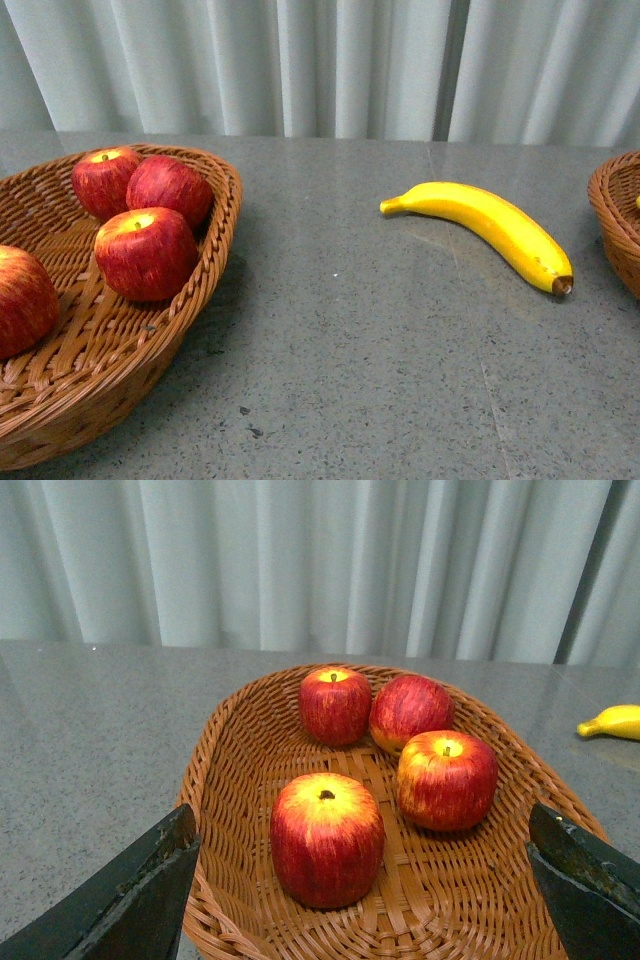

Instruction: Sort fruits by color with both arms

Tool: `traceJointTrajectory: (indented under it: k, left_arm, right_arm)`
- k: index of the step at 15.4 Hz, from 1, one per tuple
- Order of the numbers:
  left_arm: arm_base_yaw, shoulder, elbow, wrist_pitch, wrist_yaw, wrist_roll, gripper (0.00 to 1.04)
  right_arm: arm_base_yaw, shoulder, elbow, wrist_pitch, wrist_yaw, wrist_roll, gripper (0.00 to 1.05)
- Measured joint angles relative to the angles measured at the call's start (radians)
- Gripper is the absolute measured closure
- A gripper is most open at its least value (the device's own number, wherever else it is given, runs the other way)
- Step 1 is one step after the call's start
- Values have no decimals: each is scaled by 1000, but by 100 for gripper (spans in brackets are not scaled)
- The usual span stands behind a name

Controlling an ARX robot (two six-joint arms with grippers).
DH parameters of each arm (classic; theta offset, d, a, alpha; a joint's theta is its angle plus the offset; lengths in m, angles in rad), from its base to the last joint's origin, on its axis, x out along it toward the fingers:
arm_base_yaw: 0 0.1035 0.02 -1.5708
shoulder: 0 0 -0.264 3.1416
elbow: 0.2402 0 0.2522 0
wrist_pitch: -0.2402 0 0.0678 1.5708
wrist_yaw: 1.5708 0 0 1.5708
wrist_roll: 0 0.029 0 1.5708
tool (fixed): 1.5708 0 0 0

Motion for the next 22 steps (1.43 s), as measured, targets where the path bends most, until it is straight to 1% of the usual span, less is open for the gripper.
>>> traceJointTrajectory:
  k: [2, 3, 4, 5, 6, 12, 15, 18, 22]
  left_arm:
    - [0, 0, 0, 0, 0, 0, 7]
    - [0, 0, 0, 0, 0, 0, 7]
    - [0, 0, 0, 0, 0, 0, 7]
    - [0, 0, 0, 0, 0, 0, 7]
    - [0, 0, 0, 0, 0, 0, 7]
    - [0, 0, 0, 0, 0, 0, 7]
    - [0, 0, 0, 0, 0, 0, 7]
    - [0, 0, 0, 0, 0, 0, 7]
    - [0, 0, 0, 0, 0, 0, 7]
  right_arm:
    - [185, 102, 113, 13, 77, 53, 7]
    - [257, 165, 169, 13, 95, 72, 7]
    - [323, 247, 238, 5, 111, 96, 7]
    - [398, 398, 351, -19, 122, 122, 7]
    - [422, 502, 422, -40, 124, 134, 7]
    - [435, 792, 642, -171, 110, 125, 7]
    - [431, 891, 729, -241, 90, 66, 7]
    - [401, 986, 833, -313, 86, -2, 7]
    - [359, 1068, 971, -403, 90, -42, 7]
